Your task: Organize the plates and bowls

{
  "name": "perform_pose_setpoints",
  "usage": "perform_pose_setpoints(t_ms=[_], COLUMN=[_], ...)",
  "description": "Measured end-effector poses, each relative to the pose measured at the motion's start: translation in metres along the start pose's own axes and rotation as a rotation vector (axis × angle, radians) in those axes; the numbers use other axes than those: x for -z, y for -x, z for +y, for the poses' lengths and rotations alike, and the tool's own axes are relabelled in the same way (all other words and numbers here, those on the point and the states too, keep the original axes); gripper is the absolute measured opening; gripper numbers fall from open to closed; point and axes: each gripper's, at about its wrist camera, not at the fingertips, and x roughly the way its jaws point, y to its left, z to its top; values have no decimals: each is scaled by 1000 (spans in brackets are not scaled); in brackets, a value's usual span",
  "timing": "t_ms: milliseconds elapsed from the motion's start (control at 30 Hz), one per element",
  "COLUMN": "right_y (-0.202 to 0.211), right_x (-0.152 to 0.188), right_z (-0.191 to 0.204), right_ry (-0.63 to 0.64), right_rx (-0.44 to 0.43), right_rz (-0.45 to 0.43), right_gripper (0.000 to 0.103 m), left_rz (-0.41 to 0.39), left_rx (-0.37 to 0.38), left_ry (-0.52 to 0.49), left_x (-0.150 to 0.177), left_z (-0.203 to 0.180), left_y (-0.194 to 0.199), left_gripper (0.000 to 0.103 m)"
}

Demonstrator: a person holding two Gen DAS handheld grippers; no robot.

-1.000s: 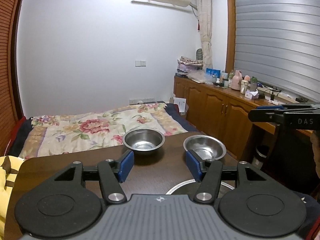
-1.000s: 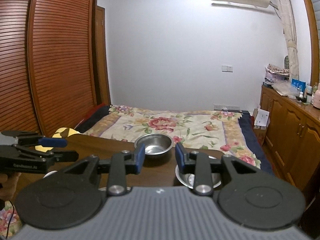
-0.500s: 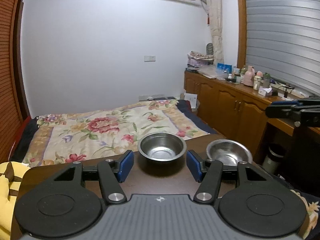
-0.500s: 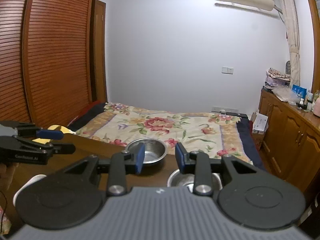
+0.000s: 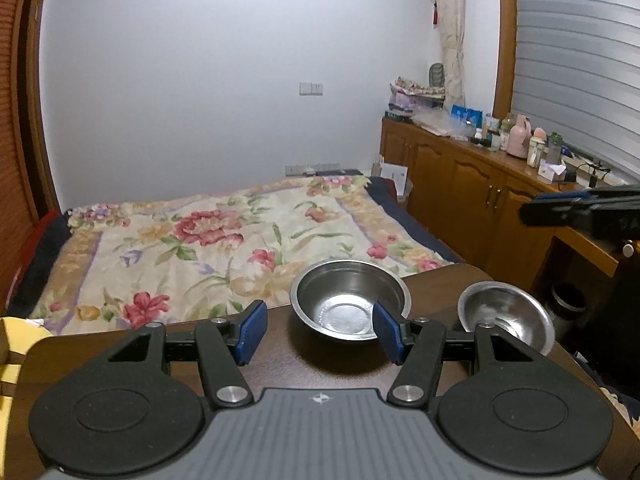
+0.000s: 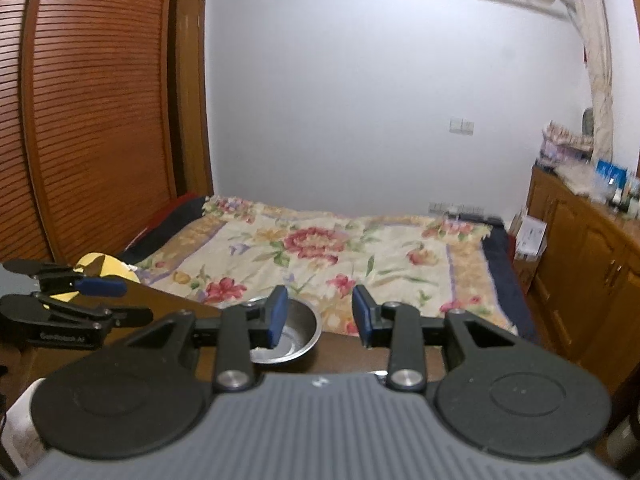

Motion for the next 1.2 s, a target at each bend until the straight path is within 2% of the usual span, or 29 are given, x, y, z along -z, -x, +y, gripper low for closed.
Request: perform_pose_setpoints(t_ms=[267,567,700,967,1067,1133,1200], right_y=[-66,-121,-131,-147,-153,-155,-156], right_x=[11,13,13,16,17,18,18], right_z=[-4,-1,2,-5,-8,-7,-4], right_ry=[-48,-66,-53,-86,-123,-134,-137], right_rx=[-34,-73,-83,-87,-107,-114,-126], right_rz=[110,240,275,351,373,381,387], right_gripper=[37,37,37,37,37,37,37], left_rz=[70,166,195,211,210,211,214], left_rx=[27,66,93,109,113,112,102], left_ry=[26,86,140,147,149,151,155], left_x=[-3,2,5,5,5,5,5], left_z=[8,24,34,31,32,31,31], left_y=[-57,-105,-114,-122,-123,-123,-123], left_gripper=[60,50,46,40,36,28,25])
